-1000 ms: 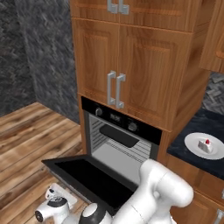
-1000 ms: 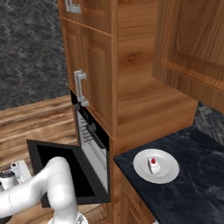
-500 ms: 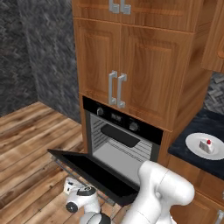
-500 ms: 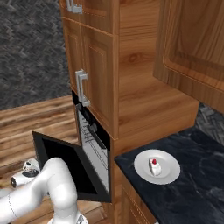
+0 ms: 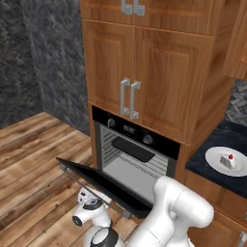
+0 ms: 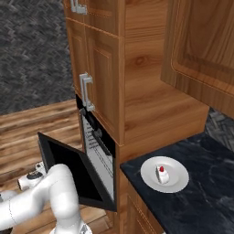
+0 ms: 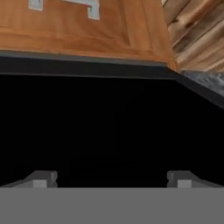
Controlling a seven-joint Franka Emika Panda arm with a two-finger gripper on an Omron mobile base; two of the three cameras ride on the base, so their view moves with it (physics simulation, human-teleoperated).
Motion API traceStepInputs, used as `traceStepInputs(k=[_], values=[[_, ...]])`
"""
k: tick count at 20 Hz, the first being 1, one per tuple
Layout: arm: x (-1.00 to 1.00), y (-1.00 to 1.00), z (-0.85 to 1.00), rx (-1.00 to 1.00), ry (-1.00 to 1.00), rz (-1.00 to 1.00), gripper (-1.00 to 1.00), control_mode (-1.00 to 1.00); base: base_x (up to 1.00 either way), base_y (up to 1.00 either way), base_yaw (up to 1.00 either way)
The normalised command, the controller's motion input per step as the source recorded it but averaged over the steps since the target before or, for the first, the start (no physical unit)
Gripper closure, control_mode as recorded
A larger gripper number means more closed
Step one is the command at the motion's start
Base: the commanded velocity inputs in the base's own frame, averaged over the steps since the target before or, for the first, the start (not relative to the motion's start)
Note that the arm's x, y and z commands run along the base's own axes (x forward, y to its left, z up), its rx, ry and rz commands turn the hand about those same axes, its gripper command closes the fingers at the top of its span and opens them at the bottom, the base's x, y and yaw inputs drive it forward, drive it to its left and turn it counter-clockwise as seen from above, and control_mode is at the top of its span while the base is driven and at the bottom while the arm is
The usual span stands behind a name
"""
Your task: Take the baked cake out of the oven and place it on the plate for cooling. Then close the oven door.
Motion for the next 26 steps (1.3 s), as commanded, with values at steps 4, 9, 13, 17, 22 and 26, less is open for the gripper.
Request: traceStepInputs(k=[4,9,13,17,22,26], values=[[0.41,-0.05,0.31,-0.37,-0.23,-0.50,-1.00,-1.00,0.00,0.00,0.00],[0.44,-0.01,0.41,-0.39,-0.27,-0.50,-1.00,-1.00,0.00,0.00,0.00],[0.43,0.00,0.52,-0.41,-0.31,-0.48,-1.00,-1.00,0.00,0.00,0.00],[0.49,-0.01,0.54,-0.41,-0.33,-0.45,-1.00,-1.00,0.00,0.00,0.00],[0.56,-0.13,0.48,-0.38,-0.33,-0.39,-1.00,-1.00,0.00,0.00,0.00],[0.51,-0.26,0.39,-0.33,-0.35,-0.32,-1.00,-1.00,0.00,0.00,0.00]])
